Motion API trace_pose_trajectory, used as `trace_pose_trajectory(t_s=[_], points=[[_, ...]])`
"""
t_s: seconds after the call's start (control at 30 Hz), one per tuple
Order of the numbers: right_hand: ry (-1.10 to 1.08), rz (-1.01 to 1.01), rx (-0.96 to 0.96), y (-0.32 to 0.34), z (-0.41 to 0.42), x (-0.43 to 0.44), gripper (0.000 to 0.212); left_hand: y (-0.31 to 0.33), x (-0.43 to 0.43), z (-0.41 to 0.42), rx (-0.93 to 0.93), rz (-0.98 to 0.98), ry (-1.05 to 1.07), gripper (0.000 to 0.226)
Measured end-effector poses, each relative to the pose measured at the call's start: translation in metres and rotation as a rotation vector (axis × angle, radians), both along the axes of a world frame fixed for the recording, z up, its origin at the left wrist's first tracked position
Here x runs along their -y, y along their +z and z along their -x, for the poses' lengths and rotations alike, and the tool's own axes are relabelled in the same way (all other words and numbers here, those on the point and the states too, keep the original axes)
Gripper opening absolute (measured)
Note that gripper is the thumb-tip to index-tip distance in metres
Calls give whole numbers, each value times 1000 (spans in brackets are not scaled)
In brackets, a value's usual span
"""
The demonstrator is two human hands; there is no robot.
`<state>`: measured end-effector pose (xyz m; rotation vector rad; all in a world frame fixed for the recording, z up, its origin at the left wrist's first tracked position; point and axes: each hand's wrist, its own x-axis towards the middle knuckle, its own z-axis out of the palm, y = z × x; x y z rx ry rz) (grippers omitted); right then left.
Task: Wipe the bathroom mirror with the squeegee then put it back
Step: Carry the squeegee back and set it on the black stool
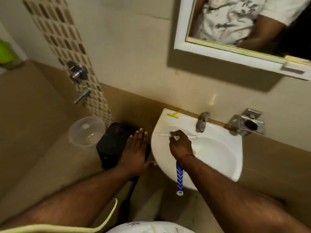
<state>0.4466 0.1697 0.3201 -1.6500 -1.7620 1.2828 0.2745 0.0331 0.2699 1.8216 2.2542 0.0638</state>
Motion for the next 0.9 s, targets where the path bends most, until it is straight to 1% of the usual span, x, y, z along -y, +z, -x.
trace_pose_trajectory(t_s=[0.17, 0.33, 0.47, 0.53, 0.6, 0.73, 0.9], points=[[184, 34, -28, -21, 79, 19, 14, -31, 42, 55, 58, 54, 168, 137], [363, 99, 23, -63, 156, 32, 20, -80, 71, 109, 138, 114, 362, 142], [407, 148, 76, -108, 208, 31, 24, -115, 78, 140, 190, 188, 440, 140], [407, 190, 145, -141, 228, 26, 32, -132, 76, 153, 205, 226, 468, 139], [378, 233, 228, -189, 246, 17, 47, -158, 71, 169, 232, 264, 482, 139], [352, 341, 188, -227, 283, 8, 59, -206, 60, 198, 309, 243, 519, 147], [463, 391, 222, -283, 321, -16, 72, -251, 37, 228, 319, 282, 466, 151]])
